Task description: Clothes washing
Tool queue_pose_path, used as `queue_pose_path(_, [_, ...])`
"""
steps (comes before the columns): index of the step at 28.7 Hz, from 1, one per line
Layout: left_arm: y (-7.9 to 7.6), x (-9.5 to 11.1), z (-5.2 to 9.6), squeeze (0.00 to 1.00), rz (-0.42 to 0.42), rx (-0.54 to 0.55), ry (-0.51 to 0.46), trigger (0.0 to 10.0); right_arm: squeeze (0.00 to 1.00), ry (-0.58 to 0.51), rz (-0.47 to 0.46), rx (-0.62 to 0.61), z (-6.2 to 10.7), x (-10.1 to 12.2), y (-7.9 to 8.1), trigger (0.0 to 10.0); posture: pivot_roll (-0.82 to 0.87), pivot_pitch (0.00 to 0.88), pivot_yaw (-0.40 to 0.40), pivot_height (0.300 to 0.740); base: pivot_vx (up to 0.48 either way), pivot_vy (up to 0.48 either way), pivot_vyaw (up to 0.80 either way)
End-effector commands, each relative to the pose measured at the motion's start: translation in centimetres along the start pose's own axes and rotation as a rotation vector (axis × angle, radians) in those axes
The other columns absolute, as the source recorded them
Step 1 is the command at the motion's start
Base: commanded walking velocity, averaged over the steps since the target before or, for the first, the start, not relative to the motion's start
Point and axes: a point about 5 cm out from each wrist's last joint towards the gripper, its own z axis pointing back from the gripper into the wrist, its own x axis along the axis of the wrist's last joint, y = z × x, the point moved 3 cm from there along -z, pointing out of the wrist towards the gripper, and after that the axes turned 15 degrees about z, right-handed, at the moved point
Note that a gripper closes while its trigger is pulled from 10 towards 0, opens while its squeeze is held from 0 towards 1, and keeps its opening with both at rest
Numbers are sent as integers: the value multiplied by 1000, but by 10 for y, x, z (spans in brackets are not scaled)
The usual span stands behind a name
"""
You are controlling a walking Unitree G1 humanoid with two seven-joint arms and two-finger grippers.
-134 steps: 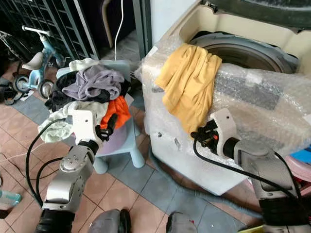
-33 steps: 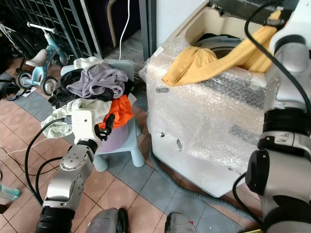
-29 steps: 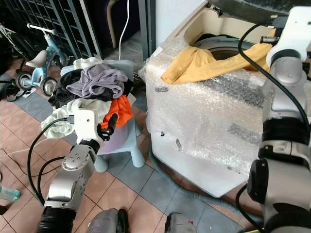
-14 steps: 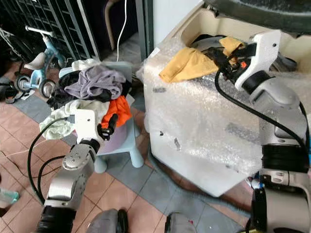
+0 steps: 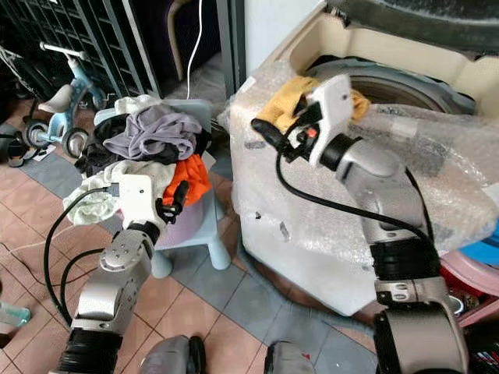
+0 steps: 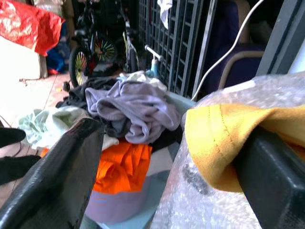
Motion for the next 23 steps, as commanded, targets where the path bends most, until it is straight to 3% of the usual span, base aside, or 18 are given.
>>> queue_pose_path(1, [1,-2,0,0,-9,3,11,10000,1000,2,38,18,-8,5,3,10000,-46,71,44,740,0,0,0])
queue_pose_path(3, [1,-2,0,0,-9,3,11,10000,1000,2,38,18,-8,5,3,10000,-46,71,44,740,0,0,0])
queue_pose_path(4, [2,-2,0,0,-8,6,11,10000,1000,65,44,-16,-13,-4,1,10000,-42,71,40,740,0,0,0])
queue_pose_path(6, [2,-3,1,0,-6,12,10,10000,1000,199,68,-123,-15,-23,-13,10000,-40,72,40,740,0,0,0])
queue_pose_path(8, [3,-3,2,0,-5,15,10,10000,1000,304,76,-300,-6,-37,-38,10000,-40,73,37,740,0,0,0])
queue_pose_path(10, [4,-3,3,0,-5,16,11,10000,1000,314,36,-457,8,-39,-63,10000,-42,74,37,740,0,0,0])
queue_pose_path(11, [4,-3,3,0,-5,16,11,10000,1000,314,36,-457,8,-39,-63,10000,-42,74,37,740,0,0,0])
queue_pose_path(13, [5,-3,3,0,-5,17,12,10000,1000,363,12,-608,28,-46,-87,10000,-46,75,38,740,0,0,0])
queue_pose_path(16, [4,-3,1,0,-6,15,11,10000,1000,392,-47,-939,74,-50,-130,10000,-48,77,42,740,0,0,0])
queue_pose_path(20, [4,-2,1,0,-7,14,9,10000,1000,351,-38,-1050,90,-43,-144,10000,-50,78,45,740,0,0,0])
queue_pose_path(21, [4,-1,0,0,-10,14,6,10000,1000,339,-25,-1112,101,-39,-152,10000,-49,80,47,740,0,0,0])
queue_pose_path(22, [4,0,-1,0,-12,14,4,10000,671,338,-10,-1159,110,-37,-157,10000,-48,85,49,740,0,0,0])
queue_pose_path(23, [5,3,-1,0,-17,16,-2,10000,39,339,24,-1162,116,-34,-160,10000,-47,90,49,740,0,0,0])
